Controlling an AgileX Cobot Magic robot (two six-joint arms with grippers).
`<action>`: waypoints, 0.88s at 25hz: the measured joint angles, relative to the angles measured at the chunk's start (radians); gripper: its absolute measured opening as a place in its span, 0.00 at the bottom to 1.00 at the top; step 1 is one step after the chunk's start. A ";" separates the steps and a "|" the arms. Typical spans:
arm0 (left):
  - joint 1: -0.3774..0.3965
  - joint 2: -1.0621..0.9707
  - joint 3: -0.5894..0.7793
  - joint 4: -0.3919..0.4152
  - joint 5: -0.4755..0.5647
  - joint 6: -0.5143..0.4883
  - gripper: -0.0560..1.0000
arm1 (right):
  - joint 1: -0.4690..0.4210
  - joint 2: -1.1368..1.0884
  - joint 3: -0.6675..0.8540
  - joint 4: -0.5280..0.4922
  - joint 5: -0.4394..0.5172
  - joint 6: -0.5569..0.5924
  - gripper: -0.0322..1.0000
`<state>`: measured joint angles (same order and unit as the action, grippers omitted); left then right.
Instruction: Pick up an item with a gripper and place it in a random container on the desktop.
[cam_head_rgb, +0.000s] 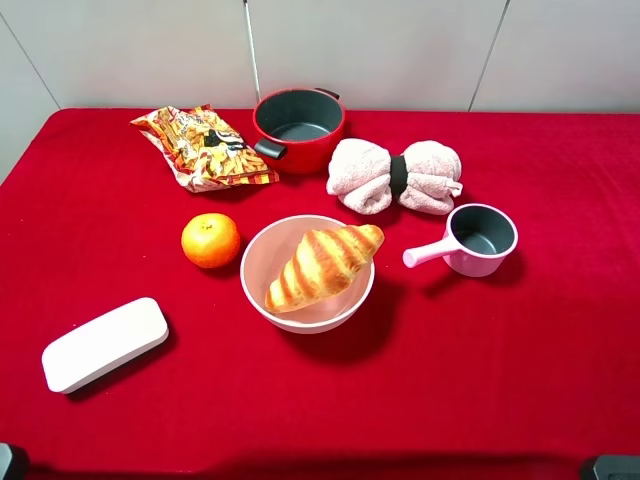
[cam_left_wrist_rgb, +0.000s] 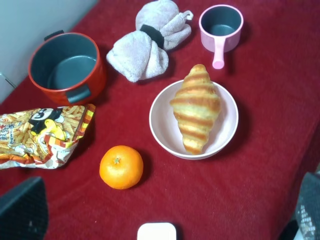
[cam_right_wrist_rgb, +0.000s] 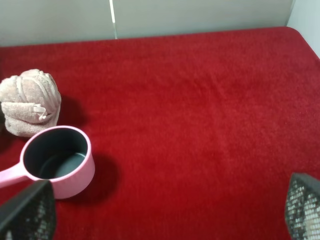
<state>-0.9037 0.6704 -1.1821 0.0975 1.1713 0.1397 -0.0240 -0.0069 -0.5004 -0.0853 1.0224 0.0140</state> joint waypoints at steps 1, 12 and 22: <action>0.007 -0.018 0.020 0.004 0.000 -0.013 0.99 | 0.000 0.000 0.000 0.000 0.000 0.000 0.70; 0.348 -0.211 0.226 0.023 0.000 -0.095 0.99 | 0.000 0.000 0.000 0.000 0.000 0.000 0.70; 0.642 -0.340 0.415 0.022 -0.015 -0.095 0.99 | 0.000 0.000 0.000 0.000 0.000 0.000 0.70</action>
<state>-0.2616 0.3306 -0.7672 0.1195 1.1558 0.0443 -0.0240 -0.0069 -0.5004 -0.0853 1.0224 0.0140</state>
